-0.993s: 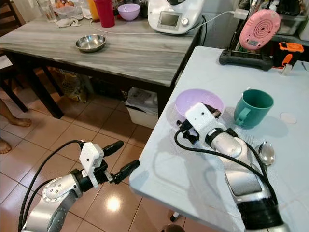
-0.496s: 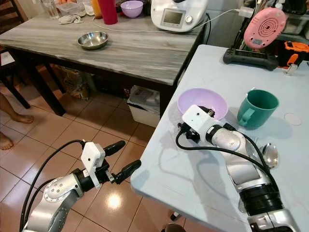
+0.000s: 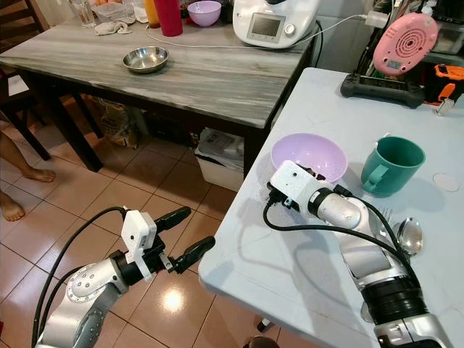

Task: Setting the table

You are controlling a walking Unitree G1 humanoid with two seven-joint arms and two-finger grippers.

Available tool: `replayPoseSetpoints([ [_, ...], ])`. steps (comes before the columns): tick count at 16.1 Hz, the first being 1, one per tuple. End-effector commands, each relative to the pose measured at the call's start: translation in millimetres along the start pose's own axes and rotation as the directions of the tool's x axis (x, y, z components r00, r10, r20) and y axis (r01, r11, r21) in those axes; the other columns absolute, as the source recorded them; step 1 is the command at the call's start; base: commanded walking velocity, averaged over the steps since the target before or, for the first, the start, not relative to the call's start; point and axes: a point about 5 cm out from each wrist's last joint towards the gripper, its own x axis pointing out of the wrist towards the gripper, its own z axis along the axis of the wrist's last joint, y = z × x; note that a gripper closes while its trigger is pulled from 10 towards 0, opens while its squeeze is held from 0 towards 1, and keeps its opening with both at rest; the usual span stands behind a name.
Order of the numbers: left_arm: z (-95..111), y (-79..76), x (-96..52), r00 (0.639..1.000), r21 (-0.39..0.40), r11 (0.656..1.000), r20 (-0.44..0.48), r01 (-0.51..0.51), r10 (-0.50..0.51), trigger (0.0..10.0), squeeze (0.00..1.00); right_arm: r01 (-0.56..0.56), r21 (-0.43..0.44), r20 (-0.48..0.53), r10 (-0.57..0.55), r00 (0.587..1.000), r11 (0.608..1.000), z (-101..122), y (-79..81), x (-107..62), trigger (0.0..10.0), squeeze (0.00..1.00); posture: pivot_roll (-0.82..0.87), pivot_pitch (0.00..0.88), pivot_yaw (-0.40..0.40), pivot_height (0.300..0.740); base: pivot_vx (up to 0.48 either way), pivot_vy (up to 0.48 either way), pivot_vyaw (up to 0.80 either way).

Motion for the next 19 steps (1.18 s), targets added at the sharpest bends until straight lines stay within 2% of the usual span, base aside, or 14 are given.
replayPoseSetpoints([
  [1, 8, 1.6, 1.0, 1.0, 0.02, 1.0, 0.023, 0.004, -0.004, 10.0, 0.0, -0.015, 0.001, -0.017, 0.015, 1.0, 1.0, -6, 2.8, -1.7, 0.0, 0.0, -0.3, 0.108, 0.059, 0.74, 0.0, 0.0, 0.0],
  [12, 7, 3.5, 2.5, 1.0, 0.029, 1.0, 0.002, 0.005, -0.005, 10.0, 0.0, -0.001, 0.014, -0.022, 0.001, 1.0, 1.0, -8, 3.0, -1.6, 0.0, 0.0, -0.3, 0.095, 0.069, 0.74, 0.0, 0.0, 0.0],
  [15, 7, 4.7, 2.8, 1.0, 0.038, 0.999, -0.001, 0.003, -0.003, 10.0, 0.0, 0.056, 0.025, 0.019, -0.056, 0.998, 0.998, -1, -2.7, -3.1, 0.0, 0.0, -0.3, 0.092, 0.071, 0.74, 0.0, 0.0, 0.0],
  [17, 7, 8.6, 1.7, 0.999, 0.034, 0.998, 0.005, -0.049, 0.049, 10.0, 0.0, 0.108, 0.049, 0.078, -0.112, 0.991, 0.993, 9, -4.5, -3.6, 0.0, 0.0, -0.3, 0.082, 0.075, 0.74, 0.0, 0.0, 0.0],
  [19, 9, 25.0, 4.2, 0.985, 0.051, 0.984, -0.016, -0.174, 0.175, 10.0, 0.0, 0.162, 0.095, 0.131, -0.174, 0.976, 0.982, 20, -1.3, -4.8, 0.0, 0.0, -0.3, 0.078, 0.077, 0.74, 0.0, 0.0, 0.0],
])
